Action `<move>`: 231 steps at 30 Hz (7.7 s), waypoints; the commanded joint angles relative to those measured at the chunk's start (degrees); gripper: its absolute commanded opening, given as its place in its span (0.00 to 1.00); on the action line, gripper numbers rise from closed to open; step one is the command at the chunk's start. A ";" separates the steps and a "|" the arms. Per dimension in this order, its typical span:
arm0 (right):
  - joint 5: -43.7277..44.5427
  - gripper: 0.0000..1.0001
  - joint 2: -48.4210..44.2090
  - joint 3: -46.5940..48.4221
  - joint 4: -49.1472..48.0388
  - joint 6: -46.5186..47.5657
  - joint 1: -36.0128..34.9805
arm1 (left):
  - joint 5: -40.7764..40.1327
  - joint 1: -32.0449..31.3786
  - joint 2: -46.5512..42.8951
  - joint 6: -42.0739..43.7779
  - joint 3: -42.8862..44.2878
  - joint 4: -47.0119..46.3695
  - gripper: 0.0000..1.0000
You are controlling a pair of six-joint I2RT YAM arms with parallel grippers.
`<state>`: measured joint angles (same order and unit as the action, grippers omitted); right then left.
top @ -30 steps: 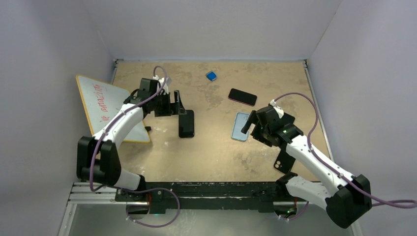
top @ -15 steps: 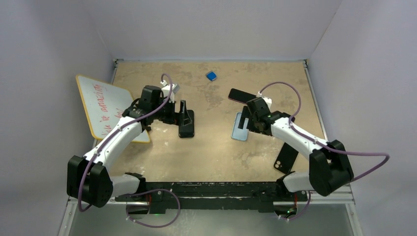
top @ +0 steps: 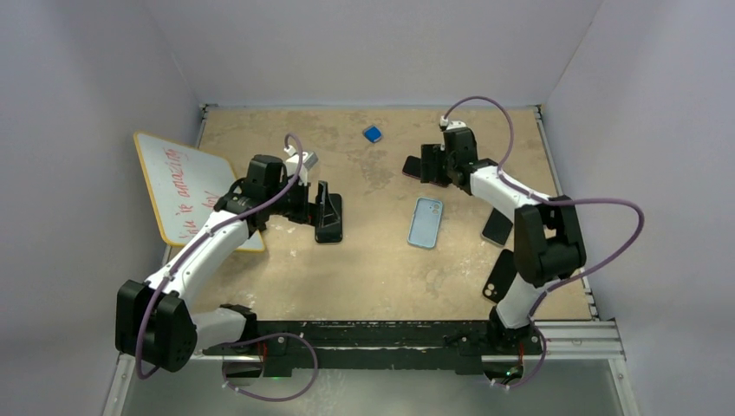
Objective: Put the phone into the phone case
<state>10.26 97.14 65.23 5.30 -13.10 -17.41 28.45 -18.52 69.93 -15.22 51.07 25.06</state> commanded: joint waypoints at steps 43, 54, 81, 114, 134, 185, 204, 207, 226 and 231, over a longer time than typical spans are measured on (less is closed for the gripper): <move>-43.72 0.99 27.61 22.83 5.71 51.49 11.17 | 0.66 -0.10 -1.43 1.34 -0.27 -2.14 0.97; -36.05 0.85 28.43 24.33 7.96 50.19 10.60 | 1.04 1.14 -1.18 1.07 -0.26 -2.41 0.98; -14.66 0.64 13.26 8.67 4.89 21.75 10.20 | -6.52 -0.89 1.15 -3.19 1.09 -1.93 0.96; -2.56 0.58 8.42 2.90 12.16 -3.69 7.65 | -20.99 -27.68 42.08 -21.21 17.44 -35.63 0.68; -2.86 0.67 8.05 0.37 12.06 -4.97 6.95 | -26.75 -29.33 47.18 -18.47 21.90 -27.98 0.20; -16.90 0.43 -14.53 -21.92 9.06 -13.70 -6.60 | -15.54 -27.47 25.55 -40.70 -11.07 -44.58 0.36; -23.57 0.39 -23.08 -19.40 5.29 -20.19 -9.94 | -28.07 -19.65 0.22 -28.94 -11.58 -23.59 0.83; -22.57 0.39 -22.48 -18.17 3.93 -20.70 -11.23 | -32.34 -19.65 -5.39 -25.87 -9.86 -18.35 0.89; -15.11 0.39 -11.15 -13.17 -4.40 -16.39 -19.85 | -38.44 -19.67 -15.92 -17.54 -5.91 -7.12 0.92; -11.35 0.39 -9.44 -11.62 -1.96 -12.69 -20.40 | -33.96 -19.62 -14.91 -20.88 -7.90 -11.14 0.90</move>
<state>-4.91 87.94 49.80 4.45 -29.21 -37.32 -9.10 -38.26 54.57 -34.00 45.01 18.13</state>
